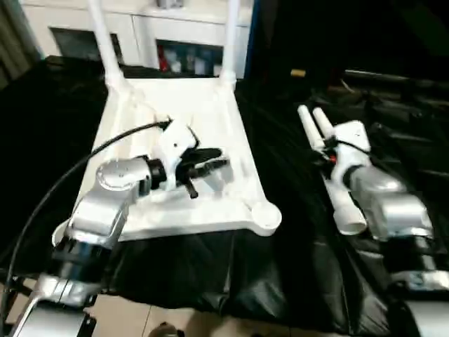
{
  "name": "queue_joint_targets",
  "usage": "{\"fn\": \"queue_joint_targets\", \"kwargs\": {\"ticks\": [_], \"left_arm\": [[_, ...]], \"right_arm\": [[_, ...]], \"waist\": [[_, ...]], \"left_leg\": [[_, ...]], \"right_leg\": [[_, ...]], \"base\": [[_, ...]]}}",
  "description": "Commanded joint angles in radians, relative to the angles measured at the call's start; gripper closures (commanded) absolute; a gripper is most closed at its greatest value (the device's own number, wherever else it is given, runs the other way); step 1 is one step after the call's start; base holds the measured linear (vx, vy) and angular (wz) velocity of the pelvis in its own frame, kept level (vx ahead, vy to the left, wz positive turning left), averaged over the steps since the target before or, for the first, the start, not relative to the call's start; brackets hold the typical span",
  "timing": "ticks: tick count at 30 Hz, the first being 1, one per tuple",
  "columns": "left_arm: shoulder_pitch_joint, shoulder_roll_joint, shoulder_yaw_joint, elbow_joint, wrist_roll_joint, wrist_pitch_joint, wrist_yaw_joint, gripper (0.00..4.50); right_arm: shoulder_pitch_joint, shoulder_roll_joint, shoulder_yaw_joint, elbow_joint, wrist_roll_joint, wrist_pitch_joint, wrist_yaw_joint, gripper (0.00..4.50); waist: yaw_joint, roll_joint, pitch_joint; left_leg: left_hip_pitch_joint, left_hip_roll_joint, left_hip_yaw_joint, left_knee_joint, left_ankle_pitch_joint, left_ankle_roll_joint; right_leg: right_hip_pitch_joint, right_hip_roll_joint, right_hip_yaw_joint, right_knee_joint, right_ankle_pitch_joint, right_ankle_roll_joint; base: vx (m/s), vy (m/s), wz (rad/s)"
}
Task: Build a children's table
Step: Rotate table base, then pick table leg
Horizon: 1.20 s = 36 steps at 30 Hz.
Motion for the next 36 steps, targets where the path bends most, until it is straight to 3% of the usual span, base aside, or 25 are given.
{"fn": "queue_joint_targets", "kwargs": {"ticks": [1,7,11,17,21,22,25,29,33,36], "left_arm": [[0.010,0.004,-0.018,-0.040,-0.012,0.034,-0.016,2.78],[0.030,0.011,-0.046,-0.113,-0.036,0.093,-0.034,2.19],[0.032,0.010,-0.062,-0.117,-0.026,0.099,-0.038,2.02],[0.032,0.016,-0.078,-0.135,-0.016,0.108,-0.038,1.53],[0.032,0.023,-0.085,-0.142,-0.017,0.113,-0.035,1.37],[0.032,0.024,-0.087,-0.142,-0.018,0.114,-0.036,1.12],[0.029,0.030,-0.093,-0.154,-0.025,0.121,-0.051,0.97],[0.026,0.039,-0.101,-0.168,-0.033,0.132,-0.073,0.58],[0.026,0.061,-0.124,-0.186,-0.040,0.155,-0.106,0.13],[0.021,0.079,-0.139,-0.184,-0.033,0.163,-0.124,0.09]], "right_arm": [[0.005,-0.013,-0.026,-0.019,0.006,0.039,-0.007,2.48],[0.016,-0.026,-0.046,-0.039,0.015,0.104,-0.025,1.92],[0.015,-0.026,-0.039,-0.042,0.031,0.152,-0.013,1.72],[-0.018,-0.035,-0.021,0.017,-0.013,0.263,-0.064,1.15],[-0.030,-0.034,-0.023,0.044,0.017,0.344,-0.037,1.13],[-0.030,-0.035,-0.019,0.047,0.020,0.356,-0.031,1.13],[-0.033,-0.018,-0.039,0.071,0.077,0.404,0.026,1.13],[-0.040,-0.015,-0.051,0.105,0.080,0.402,0.021,1.13],[-0.044,-0.023,-0.048,0.121,0.075,0.419,0.025,1.47],[-0.049,-0.035,-0.040,0.143,0.080,0.432,0.034,1.74]], "waist": [[-0.001,0.003,-0.076],[-0.004,0.005,-0.076],[-0.005,0.007,-0.077],[-0.003,0.004,-0.078],[-0.003,0.005,-0.079],[-0.002,0.005,-0.080],[-0.002,0.005,-0.079],[0.000,0.006,-0.079],[-0.001,0.009,-0.077],[0.000,0.010,-0.076]], "left_leg": [[0.015,0.021,-0.011,-0.060,-0.159,-0.012],[0.013,0.019,-0.010,-0.058,-0.142,-0.008],[0.015,0.019,-0.011,-0.058,-0.148,-0.008],[0.014,0.018,-0.011,-0.057,-0.136,-0.020],[0.013,0.017,-0.011,-0.056,-0.135,-0.019],[0.013,0.018,-0.011,-0.055,-0.128,-0.018],[0.014,0.019,-0.011,-0.055,-0.136,-0.015],[0.015,0.019,-0.011,-0.055,-0.132,-0.019],[0.017,0.019,-0.012,-0.056,-0.158,-0.032],[0.019,0.018,-0.012,-0.056,-0.173,-0.038]], "right_leg": [[0.053,-0.059,0.050,-0.068,-0.183,-0.167],[0.055,-0.055,0.050,-0.065,-0.144,-0.181],[0.055,-0.053,0.049,-0.065,-0.145,-0.180],[0.056,-0.054,0.048,-0.065,-0.153,-0.179],[0.058,-0.054,0.049,-0.064,-0.142,-0.177],[0.058,-0.054,0.049,-0.062,-0.131,-0.179],[0.057,-0.055,0.048,-0.062,-0.132,-0.185],[0.057,-0.057,0.048,-0.062,-0.135,-0.191],[0.055,-0.056,0.047,-0.065,-0.174,-0.184],[0.055,-0.056,0.047,-0.069,-0.201,-0.174]], "base": [[0.000,0.000,0.00],[0.000,0.000,0.00],[0.000,0.000,0.00],[0.000,0.000,0.00],[0.000,0.000,0.00],[0.000,0.000,0.00],[0.000,0.000,0.00],[0.000,0.000,0.00],[0.000,0.000,0.00],[0.000,0.000,0.00]]}}
